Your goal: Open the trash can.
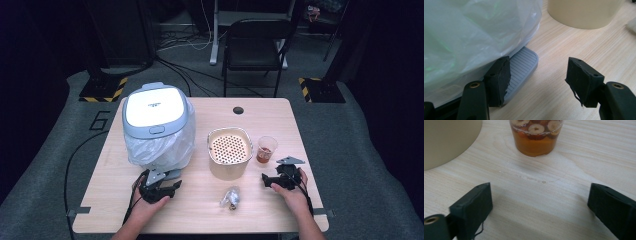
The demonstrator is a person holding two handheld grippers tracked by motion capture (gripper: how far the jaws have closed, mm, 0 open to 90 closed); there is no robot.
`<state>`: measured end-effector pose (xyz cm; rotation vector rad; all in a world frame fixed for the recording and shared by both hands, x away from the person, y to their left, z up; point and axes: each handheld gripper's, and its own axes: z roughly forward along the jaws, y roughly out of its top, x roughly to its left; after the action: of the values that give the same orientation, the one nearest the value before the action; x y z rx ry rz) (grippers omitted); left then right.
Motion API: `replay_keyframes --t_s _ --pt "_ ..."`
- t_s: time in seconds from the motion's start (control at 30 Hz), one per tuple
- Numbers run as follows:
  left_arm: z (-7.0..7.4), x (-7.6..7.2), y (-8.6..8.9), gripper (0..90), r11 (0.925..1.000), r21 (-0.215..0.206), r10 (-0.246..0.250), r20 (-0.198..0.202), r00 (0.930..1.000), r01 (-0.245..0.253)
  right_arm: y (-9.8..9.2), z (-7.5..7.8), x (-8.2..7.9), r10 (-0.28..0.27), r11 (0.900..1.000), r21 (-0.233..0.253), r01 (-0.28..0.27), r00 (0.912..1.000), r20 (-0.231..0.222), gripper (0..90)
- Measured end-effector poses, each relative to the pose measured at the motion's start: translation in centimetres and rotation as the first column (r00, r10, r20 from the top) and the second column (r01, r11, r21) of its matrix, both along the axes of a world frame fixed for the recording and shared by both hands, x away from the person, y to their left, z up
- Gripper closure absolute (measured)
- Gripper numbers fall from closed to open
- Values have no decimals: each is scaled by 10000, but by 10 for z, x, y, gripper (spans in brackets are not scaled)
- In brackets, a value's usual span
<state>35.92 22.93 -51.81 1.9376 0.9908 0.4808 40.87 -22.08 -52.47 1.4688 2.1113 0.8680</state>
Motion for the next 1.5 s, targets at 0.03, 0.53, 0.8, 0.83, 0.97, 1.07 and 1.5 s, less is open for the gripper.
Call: replay_keyframes --t_s 0.03,0.53,0.8,0.83,0.97,1.07,1.5 --pt "0 0 0 359 10000 14 -1 5 10000 1 0 1 -1 2 10000 -1 -2 10000 -35 105" --pt "0 0 0 360 10000 -4 39 -68 10000 -39 3 13 -11 340 9994 -63 -341 9994 -72 180" --pt "-2 0 -1 360 9997 254 -9 195 9998 4 14 19 -18 826 9965 -91 -826 9966 -21 184" --pt "-2 0 0 360 9996 273 -43 59 10000 42 15 20 -19 912 9958 -107 -912 9958 -4 184" --pt "-3 -1 -2 360 9999 142 68 35 10000 -68 20 25 -24 1239 9923 -83 -1239 9923 -13 183" --pt "-3 -1 -1 360 9999 80 65 -17 10000 -65 23 27 -27 1395 9901 -145 -1396 9902 -57 183" --pt "-5 2 3 360 9956 834 -463 519 9976 418 50 40 -50 2436 9698 -126 -2434 9698 133 187"
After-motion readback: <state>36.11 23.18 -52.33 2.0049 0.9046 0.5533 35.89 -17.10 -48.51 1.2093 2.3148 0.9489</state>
